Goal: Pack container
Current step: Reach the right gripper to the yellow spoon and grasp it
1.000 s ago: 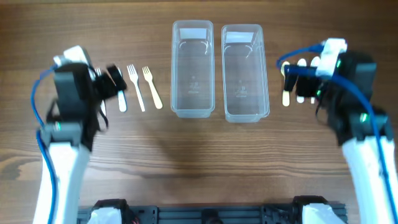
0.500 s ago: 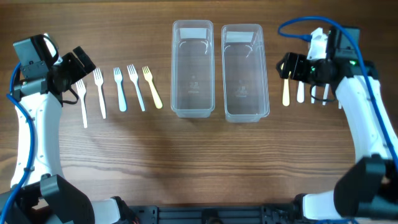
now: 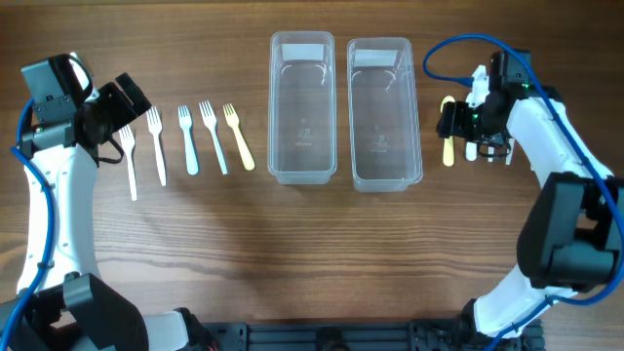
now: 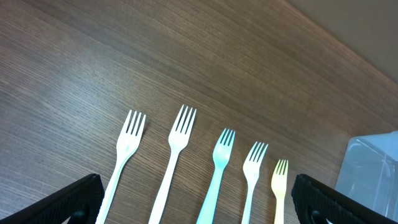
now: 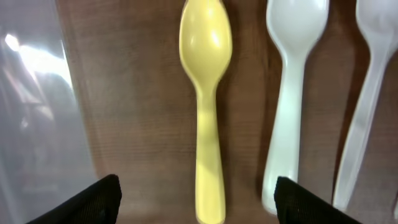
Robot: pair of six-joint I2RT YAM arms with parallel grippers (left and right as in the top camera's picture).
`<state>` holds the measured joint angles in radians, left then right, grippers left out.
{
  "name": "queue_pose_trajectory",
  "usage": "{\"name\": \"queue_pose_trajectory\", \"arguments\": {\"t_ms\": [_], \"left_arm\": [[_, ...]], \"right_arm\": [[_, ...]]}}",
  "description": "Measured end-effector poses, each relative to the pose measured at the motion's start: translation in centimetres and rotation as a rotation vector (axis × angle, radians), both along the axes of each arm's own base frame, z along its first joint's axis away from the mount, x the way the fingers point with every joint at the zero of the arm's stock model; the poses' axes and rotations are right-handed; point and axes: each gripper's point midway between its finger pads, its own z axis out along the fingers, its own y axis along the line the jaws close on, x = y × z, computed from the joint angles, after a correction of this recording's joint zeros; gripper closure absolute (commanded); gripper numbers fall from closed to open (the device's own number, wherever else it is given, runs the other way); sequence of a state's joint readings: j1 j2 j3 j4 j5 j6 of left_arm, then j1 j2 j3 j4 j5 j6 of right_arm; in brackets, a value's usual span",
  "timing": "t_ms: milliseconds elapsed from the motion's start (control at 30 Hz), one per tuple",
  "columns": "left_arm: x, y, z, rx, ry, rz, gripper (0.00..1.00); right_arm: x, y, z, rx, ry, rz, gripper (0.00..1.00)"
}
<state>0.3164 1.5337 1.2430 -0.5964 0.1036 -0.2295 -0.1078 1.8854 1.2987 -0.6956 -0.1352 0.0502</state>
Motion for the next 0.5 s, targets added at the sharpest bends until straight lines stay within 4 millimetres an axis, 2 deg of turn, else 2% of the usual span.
{"name": "queue_pose_trajectory", "arguments": {"t_ms": [200,500], "left_arm": [[0.0,0.0,0.0,0.0,0.0,0.0,0.0],[0.0,0.0,0.0,0.0,0.0,0.0,0.0]], "right_arm": [[2.6,-0.4,-1.9,-0.023,-0.067,0.028,0.26],[3.4,-0.5,-3.6,-0.033,-0.072,0.058,0.4]]}}
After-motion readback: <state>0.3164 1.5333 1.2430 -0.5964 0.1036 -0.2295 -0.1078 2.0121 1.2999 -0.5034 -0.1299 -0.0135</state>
